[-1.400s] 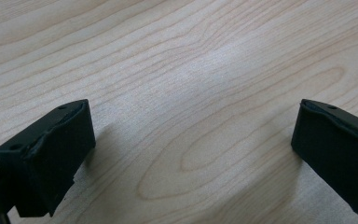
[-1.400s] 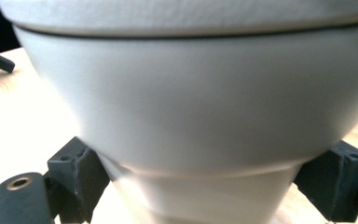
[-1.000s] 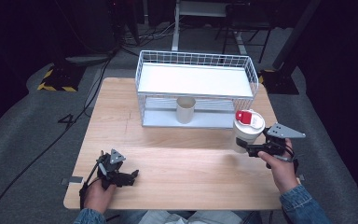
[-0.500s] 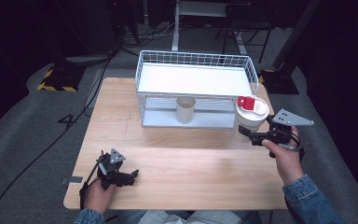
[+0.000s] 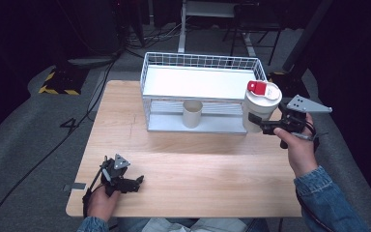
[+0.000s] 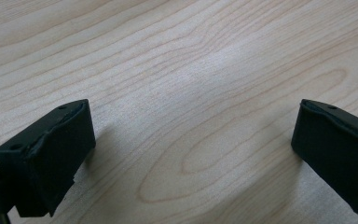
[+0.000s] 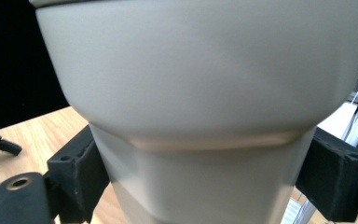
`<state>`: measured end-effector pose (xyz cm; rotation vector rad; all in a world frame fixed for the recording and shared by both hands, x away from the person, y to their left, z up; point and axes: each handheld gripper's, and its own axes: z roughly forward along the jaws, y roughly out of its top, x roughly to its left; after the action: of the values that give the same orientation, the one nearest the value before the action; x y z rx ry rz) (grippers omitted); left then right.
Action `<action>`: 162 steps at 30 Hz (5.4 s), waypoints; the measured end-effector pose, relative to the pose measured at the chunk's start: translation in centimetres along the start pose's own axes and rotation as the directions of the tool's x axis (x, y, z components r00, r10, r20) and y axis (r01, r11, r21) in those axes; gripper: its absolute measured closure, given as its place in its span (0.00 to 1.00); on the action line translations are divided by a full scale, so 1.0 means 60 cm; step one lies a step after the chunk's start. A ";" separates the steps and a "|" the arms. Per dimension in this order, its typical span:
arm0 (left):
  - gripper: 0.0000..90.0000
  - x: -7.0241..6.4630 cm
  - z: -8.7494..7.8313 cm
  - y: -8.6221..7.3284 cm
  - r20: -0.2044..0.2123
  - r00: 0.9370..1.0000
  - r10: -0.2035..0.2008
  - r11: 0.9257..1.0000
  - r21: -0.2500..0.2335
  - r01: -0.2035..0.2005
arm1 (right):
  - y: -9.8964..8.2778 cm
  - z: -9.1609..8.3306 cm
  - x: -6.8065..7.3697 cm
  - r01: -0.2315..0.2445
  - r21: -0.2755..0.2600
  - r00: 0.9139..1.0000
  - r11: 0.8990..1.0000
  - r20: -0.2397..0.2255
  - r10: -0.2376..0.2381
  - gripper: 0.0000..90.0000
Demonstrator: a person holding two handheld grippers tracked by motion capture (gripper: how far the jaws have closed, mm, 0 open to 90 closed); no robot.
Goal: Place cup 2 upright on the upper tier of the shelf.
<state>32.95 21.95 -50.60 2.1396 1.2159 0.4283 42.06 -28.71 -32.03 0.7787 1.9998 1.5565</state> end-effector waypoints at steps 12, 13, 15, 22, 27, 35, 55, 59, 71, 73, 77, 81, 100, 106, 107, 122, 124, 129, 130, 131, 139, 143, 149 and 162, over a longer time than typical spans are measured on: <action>0.00 0.000 0.000 0.000 -0.005 1.000 0.004 1.000 0.000 -0.004 | 0.052 0.027 -0.012 0.007 -0.032 1.000 0.999 -0.002 -0.007 0.15; 0.00 0.000 0.000 0.000 -0.005 1.000 0.004 1.000 0.000 -0.004 | 0.056 0.030 -0.013 0.009 -0.034 1.000 0.999 0.000 -0.009 0.15; 0.00 0.000 0.000 0.000 -0.004 1.000 0.004 1.000 0.000 -0.004 | 0.069 0.038 -0.015 0.013 -0.041 1.000 0.999 0.002 -0.013 0.15; 0.00 0.000 0.000 0.000 -0.005 1.000 0.004 1.000 0.000 -0.004 | 0.093 0.056 -0.019 0.012 -0.057 1.000 0.998 0.006 -0.012 0.15; 0.00 0.000 0.000 0.000 -0.005 1.000 0.004 1.000 0.000 -0.004 | 0.110 0.078 -0.021 0.009 -0.089 1.000 0.996 0.013 -0.008 0.15; 0.00 0.000 0.000 0.000 -0.005 1.000 0.003 1.000 0.000 -0.003 | 0.128 0.113 -0.023 0.001 -0.108 1.000 0.994 0.024 0.001 0.15; 0.00 0.000 -0.001 0.000 -0.004 1.000 0.003 1.000 0.002 -0.003 | 0.146 0.211 -0.010 -0.038 -0.138 0.998 0.990 0.041 0.044 0.15; 0.00 0.000 -0.001 0.000 -0.004 1.000 0.004 1.000 0.002 -0.004 | 0.142 0.230 -0.006 -0.060 -0.142 0.997 0.988 0.038 0.066 0.15; 0.00 0.000 -0.001 0.000 -0.004 1.000 0.003 1.000 0.002 -0.003 | 0.130 0.270 0.005 -0.084 -0.137 0.995 0.987 0.036 0.090 0.15; 0.00 0.000 -0.001 0.000 -0.005 1.000 0.002 1.000 0.001 -0.002 | 0.130 0.276 0.005 -0.074 -0.139 0.996 0.988 0.038 0.080 0.14; 0.00 0.000 -0.001 0.000 -0.005 1.000 0.003 1.000 0.001 -0.003 | 0.129 0.282 0.008 -0.081 -0.151 0.995 0.985 0.036 0.088 0.14; 0.00 0.000 -0.001 0.000 -0.005 1.000 0.003 1.000 0.001 -0.003 | 0.125 0.290 0.013 -0.084 -0.145 0.995 0.986 0.035 0.090 0.14; 0.00 0.000 -0.001 0.000 -0.005 1.000 0.003 1.000 0.001 -0.003 | 0.113 0.296 0.014 -0.086 -0.123 0.995 0.989 0.033 0.091 0.14; 0.00 0.000 -0.001 0.000 -0.005 1.000 0.003 1.000 0.001 -0.003 | 0.111 0.289 0.012 -0.083 -0.119 0.996 0.989 0.033 0.088 0.14; 0.00 0.000 -0.001 0.000 -0.005 1.000 0.003 1.000 0.001 -0.003 | 0.111 0.287 0.012 -0.084 -0.118 0.996 0.989 0.034 0.088 0.14; 0.00 0.000 0.000 0.000 -0.002 1.000 -0.006 1.000 0.000 0.006 | 0.105 0.270 0.010 -0.088 -0.107 0.995 0.990 0.034 0.092 0.14; 0.00 0.000 0.000 0.000 -0.002 1.000 -0.006 1.000 0.000 0.006 | 0.104 0.270 0.010 -0.083 -0.106 0.996 0.991 0.033 0.087 0.14; 0.00 0.000 0.000 0.000 -0.002 1.000 -0.006 1.000 0.000 0.006 | 0.104 0.267 0.012 -0.075 -0.099 0.996 0.992 0.036 0.079 0.14; 0.00 0.000 0.000 0.000 -0.002 1.000 -0.006 1.000 0.000 0.006 | 0.104 0.267 0.012 -0.076 -0.098 0.996 0.992 0.036 0.080 0.14; 0.00 0.000 0.000 0.000 -0.002 1.000 -0.006 1.000 -0.001 0.006 | 0.104 0.266 0.012 -0.074 -0.097 0.996 0.993 0.035 0.078 0.14; 0.00 0.000 0.001 0.000 -0.001 1.000 -0.006 1.000 -0.001 0.006 | 0.107 0.263 0.010 -0.067 -0.076 0.997 0.995 0.023 0.069 0.14; 0.00 0.000 0.000 0.000 -0.002 1.000 -0.007 1.000 -0.001 0.007 | 0.112 0.261 0.011 -0.037 -0.042 0.999 0.998 0.030 0.038 0.13; 0.00 0.000 0.000 0.000 -0.001 1.000 -0.006 1.000 -0.001 0.006 | 0.120 0.247 0.009 -0.043 -0.034 0.998 0.998 0.033 0.044 0.10; 0.00 0.000 0.001 0.002 -0.001 1.000 -0.002 1.000 0.000 0.002 | 0.137 0.185 0.012 0.000 0.005 0.999 1.000 0.050 0.000 0.04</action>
<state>33.07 21.88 -50.59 2.1383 1.2181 0.4281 50.25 -18.91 -26.67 0.8115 1.9683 1.5181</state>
